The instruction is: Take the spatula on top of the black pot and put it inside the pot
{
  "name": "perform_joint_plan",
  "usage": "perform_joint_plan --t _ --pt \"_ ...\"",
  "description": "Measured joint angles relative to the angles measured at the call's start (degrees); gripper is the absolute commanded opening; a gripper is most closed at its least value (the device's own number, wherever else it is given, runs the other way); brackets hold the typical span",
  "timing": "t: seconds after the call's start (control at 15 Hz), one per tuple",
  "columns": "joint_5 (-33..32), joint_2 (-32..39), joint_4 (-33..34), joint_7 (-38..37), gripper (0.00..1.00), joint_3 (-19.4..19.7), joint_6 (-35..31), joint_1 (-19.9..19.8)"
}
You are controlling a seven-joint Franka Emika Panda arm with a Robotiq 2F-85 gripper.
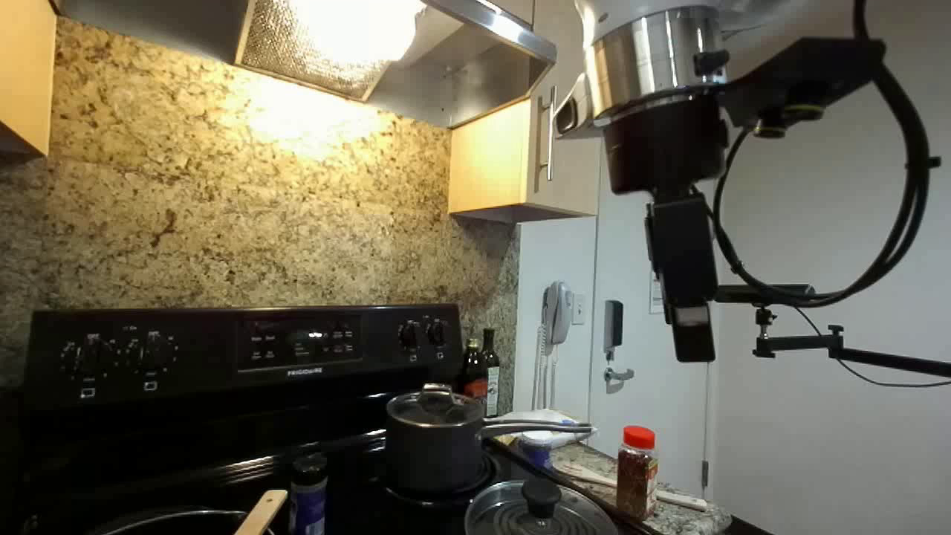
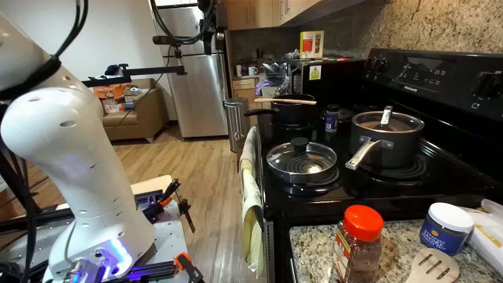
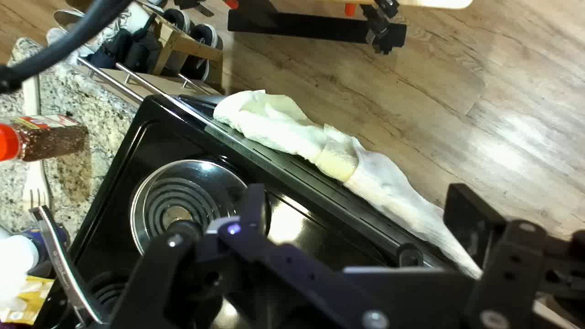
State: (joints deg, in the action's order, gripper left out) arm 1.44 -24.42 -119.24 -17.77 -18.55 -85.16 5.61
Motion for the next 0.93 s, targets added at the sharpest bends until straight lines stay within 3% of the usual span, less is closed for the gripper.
perform_joint_plan --t 0.6,0.93 --pt "-0.69 0.34 0.47 1.02 1.0 1.07 -2.24 0.14" --pt "-5.46 6.33 5.13 12.19 1.0 4.18 -11.68 0.2"
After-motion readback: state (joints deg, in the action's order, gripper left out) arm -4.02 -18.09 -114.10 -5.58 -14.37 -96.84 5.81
